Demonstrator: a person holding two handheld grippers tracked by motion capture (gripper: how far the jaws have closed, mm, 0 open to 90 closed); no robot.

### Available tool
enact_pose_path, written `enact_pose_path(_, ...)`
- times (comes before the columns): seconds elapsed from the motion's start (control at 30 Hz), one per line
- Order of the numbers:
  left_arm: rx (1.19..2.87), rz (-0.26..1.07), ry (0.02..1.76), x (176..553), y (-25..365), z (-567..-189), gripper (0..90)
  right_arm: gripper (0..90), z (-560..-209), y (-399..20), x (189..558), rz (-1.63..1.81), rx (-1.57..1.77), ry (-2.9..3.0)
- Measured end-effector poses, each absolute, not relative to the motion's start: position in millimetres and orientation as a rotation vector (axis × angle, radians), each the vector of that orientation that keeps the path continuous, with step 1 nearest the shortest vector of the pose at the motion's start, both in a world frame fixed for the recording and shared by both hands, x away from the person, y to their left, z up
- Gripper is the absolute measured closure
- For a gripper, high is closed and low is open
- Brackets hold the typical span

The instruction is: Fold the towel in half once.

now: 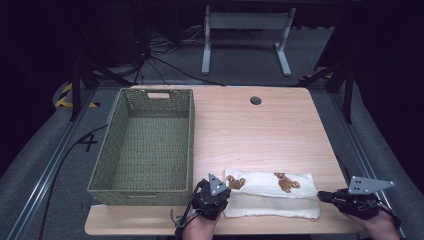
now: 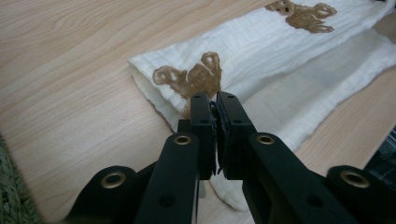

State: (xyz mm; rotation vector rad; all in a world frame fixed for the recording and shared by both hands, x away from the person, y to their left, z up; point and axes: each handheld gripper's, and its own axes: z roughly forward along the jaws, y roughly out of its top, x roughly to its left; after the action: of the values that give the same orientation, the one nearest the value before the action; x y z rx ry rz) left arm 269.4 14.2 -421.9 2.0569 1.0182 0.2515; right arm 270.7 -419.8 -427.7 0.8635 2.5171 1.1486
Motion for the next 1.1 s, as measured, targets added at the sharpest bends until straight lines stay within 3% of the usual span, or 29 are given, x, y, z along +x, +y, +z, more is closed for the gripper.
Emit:
enact_pose_path(0.33, 2.114, 0.157, 1.011, 262, 15, -438, 84.5, 85.8, -439, -418, 257, 1.124, 0.843, 2.616)
enact_pose_path(0.4, 2.115, 0.141, 1.007, 260, 14, -440, 82.0, 83.8, -441, -419, 258, 1.117, 0.849, 2.633)
enact_pose_path(0.47, 2.119, 0.135, 0.991, 260, 14, -438, 73.4, 77.1, -439, -420, 259, 1.146, 0.845, 2.631)
enact_pose_path(0.6, 2.099, 0.158, 0.971, 267, 11, -428, 67.8, 75.9, -431, -421, 264, 1.196, 0.851, 2.588)
enact_pose_path(0.7, 2.108, 0.186, 0.96, 276, 4, -424, 70.1, 82.7, -429, -417, 272, 1.16, 0.855, 2.56)
enact_pose_path(0.8, 2.115, 0.213, 0.967, 292, -2, -424, 80.5, 88.9, -431, -413, 286, 1.11, 0.882, 2.537)
enact_pose_path(0.9, 2.119, 0.238, 0.988, 311, -6, -425, 88.4, 89.2, -431, -412, 298, 1.084, 0.9, 2.512)
enact_pose_path(1.0, 2.127, 0.263, 1.011, 328, -9, -426, 88.3, 87.6, -429, -412, 313, 1.067, 0.926, 2.488)
enact_pose_path(1.1, 2.143, 0.295, 1.033, 342, -12, -427, 80.5, 82.2, -430, -413, 326, 1.055, 0.955, 2.485)
